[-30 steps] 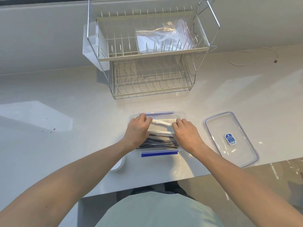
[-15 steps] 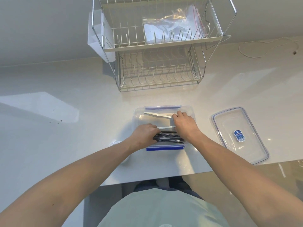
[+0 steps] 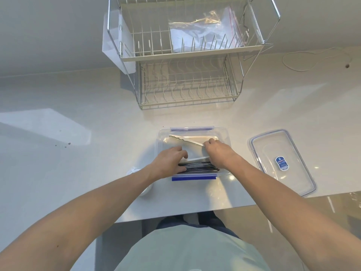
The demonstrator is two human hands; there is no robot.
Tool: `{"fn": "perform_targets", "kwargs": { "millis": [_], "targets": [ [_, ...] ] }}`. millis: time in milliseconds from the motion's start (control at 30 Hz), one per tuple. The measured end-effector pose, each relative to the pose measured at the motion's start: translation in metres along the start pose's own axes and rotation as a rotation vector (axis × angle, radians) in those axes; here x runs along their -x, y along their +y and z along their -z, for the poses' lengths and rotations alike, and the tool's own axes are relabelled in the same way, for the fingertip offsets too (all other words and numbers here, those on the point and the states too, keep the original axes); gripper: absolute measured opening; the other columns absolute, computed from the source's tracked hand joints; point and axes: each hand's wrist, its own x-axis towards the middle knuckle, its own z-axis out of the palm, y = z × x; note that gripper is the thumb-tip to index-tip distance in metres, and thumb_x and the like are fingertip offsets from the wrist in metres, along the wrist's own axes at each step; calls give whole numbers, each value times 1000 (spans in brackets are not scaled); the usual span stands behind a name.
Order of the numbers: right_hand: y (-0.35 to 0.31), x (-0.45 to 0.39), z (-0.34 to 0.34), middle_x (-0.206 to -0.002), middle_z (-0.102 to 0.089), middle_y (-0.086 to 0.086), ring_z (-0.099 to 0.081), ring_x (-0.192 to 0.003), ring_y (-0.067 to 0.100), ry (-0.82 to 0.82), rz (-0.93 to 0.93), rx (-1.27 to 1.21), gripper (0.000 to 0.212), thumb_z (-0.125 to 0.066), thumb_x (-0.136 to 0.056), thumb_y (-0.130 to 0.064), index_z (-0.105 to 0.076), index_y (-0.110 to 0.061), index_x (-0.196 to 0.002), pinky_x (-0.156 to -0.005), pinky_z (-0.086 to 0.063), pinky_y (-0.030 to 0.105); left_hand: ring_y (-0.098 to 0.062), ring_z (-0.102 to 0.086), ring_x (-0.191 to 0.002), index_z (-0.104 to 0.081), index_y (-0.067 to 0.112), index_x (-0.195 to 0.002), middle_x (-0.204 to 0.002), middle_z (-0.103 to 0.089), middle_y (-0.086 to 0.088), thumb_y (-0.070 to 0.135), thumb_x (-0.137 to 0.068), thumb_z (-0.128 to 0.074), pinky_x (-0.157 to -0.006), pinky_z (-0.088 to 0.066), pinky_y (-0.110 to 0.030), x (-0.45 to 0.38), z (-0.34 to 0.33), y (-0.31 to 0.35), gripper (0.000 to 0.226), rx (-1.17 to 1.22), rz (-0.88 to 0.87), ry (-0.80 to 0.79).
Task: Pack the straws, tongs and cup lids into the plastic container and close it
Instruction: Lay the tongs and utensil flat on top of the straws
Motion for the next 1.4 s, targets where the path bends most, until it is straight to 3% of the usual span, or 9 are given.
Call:
{"fn": "perform_targets", "kwargs": {
  "millis": [233, 367, 467, 800, 900, 1067, 1133, 1233, 1400],
  "targets": [
    [-1, 17, 19, -119, -60, 14, -59, -111, 33, 117, 32, -4, 34, -69, -94, -27, -60, -7, -120, -82, -46, 39, -24, -58, -106, -58, 21, -128, -121, -60, -3, 53, -80, -76, -84, -48, -33, -2, -1, 1, 61, -50, 44, 7],
    [-4, 29, 23, -105, -67, 9, -62, -89, 30, -130, 68, -43, 14, -68, -89, -24, -66, -15, -99, -68, -41, 31, -25, -61, -104, -56, 21, -129, -123, -59, -3, 50, -82, -75, -81, -46, -33, -5, -4, 4, 59, -74, 73, -25],
    [-10, 30, 18, -102, -68, 11, -60, -85, 30, -198, 69, -1, 5, -65, -87, -16, -63, -18, -91, -67, -40, 30, -24, -62, -99, -58, 21, -125, -120, -61, -3, 49, -83, -75, -81, -50, -34, -8, -6, 5, 53, -41, 109, -71],
    [-13, 20, 19, -106, -67, 14, -63, -85, 33, -96, 28, 49, 16, -60, -93, -14, -58, -10, -108, -65, -40, 34, -23, -61, -112, -61, 19, -129, -126, -66, -2, 46, -92, -67, -87, -49, -34, -11, 2, -1, 47, 11, 91, -163],
    [-15, 21, 18, -105, -68, 13, -60, -83, 32, -110, 52, 59, 7, -56, -93, -8, -56, -14, -97, -66, -40, 33, -24, -62, -111, -62, 19, -129, -125, -66, -5, 42, -94, -65, -86, -48, -33, -10, 0, 0, 42, 2, 86, -167],
    [-8, 26, 13, -104, -67, 13, -62, -85, 32, -134, 28, 14, 17, -51, -91, -1, -62, -13, -96, -67, -42, 34, -23, -62, -108, -60, 18, -131, -125, -65, -5, 41, -93, -68, -83, -47, -30, -9, -3, 3, 45, 27, 97, -164],
    [-4, 28, 18, -99, -65, 16, -57, -78, 32, -125, 8, -12, 18, -50, -90, 4, -56, -13, -84, -65, -41, 33, -24, -62, -110, -59, 18, -133, -126, -64, -5, 42, -93, -68, -86, -49, -32, -9, 0, 3, 47, 36, 95, -183],
    [7, 29, 34, -98, -68, 17, -63, -82, 34, -62, -22, -87, 20, -50, -90, 4, -64, -10, -86, -67, -41, 31, -24, -61, -112, -58, 19, -136, -127, -63, -3, 41, -94, -68, -92, -49, -34, -9, 9, -1, 49, 37, 90, -194],
    [23, 25, 65, -93, -70, 11, -68, -76, 30, 61, -108, -219, 25, -47, -90, 1, -66, -13, -84, -64, -49, 30, -20, -64, -96, -67, 17, -124, -110, -69, -1, 32, -94, -67, -82, -51, -29, -11, 34, -5, 33, 143, 62, -53]
  ]
}}
